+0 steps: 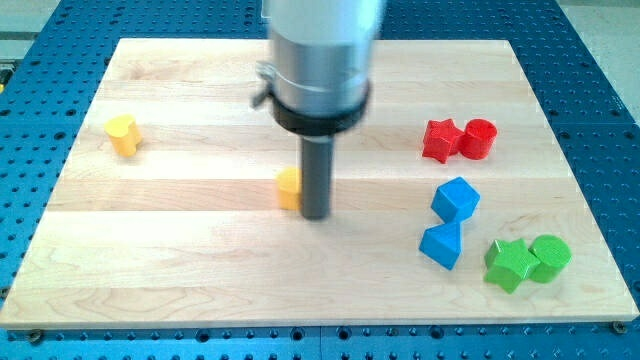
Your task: Push the yellow blocks to the left center
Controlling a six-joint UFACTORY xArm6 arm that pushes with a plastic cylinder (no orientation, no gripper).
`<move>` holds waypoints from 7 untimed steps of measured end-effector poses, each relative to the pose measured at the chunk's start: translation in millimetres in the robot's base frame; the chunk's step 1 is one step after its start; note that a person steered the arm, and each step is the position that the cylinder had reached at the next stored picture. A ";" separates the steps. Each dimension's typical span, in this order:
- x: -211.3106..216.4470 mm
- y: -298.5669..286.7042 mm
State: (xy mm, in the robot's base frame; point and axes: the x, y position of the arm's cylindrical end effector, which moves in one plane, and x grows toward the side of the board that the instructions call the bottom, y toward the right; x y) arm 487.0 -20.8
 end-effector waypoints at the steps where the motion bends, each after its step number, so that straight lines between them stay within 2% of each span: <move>1: -33.6 -37.7; 2: -53.2 -130.2; 3: -75.4 -165.5; 4: -74.8 -152.7; 5: -106.3 -128.8; 6: -121.4 -143.7; 7: -115.2 -161.3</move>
State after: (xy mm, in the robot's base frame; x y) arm 371.8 -182.1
